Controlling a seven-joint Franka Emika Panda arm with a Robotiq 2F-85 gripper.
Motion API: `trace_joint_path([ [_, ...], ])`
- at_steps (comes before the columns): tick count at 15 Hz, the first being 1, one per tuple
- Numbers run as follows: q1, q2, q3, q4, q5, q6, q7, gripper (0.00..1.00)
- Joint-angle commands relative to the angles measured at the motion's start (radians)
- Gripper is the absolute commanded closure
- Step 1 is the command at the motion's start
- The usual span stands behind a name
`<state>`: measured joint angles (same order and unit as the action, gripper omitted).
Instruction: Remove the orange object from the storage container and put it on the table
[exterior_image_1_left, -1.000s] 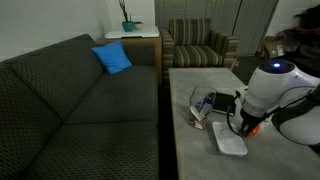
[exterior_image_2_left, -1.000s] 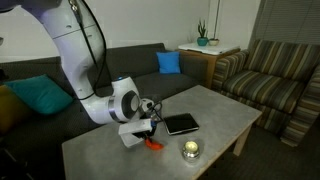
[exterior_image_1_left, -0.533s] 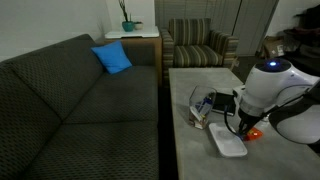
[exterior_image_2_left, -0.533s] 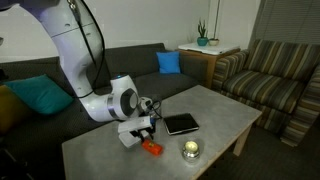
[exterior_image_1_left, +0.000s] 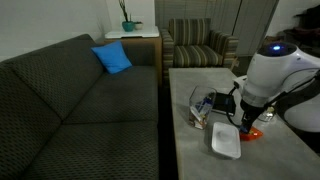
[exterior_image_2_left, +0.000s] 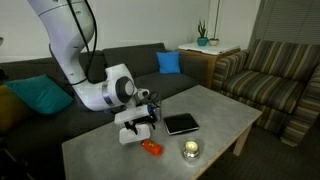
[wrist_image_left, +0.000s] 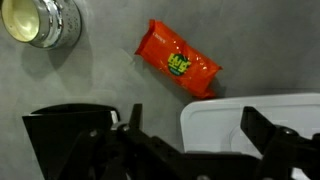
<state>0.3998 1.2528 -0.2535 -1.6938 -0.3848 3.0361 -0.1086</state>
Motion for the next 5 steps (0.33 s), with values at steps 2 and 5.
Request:
trace_joint_path([
  [2, 0.090, -0.138, -0.068, -0.170, -0.018, -0.003, 0.015, 0.00],
  [5, 0.129, -0.181, -0.096, -0.225, -0.024, 0.005, 0.015, 0.00],
])
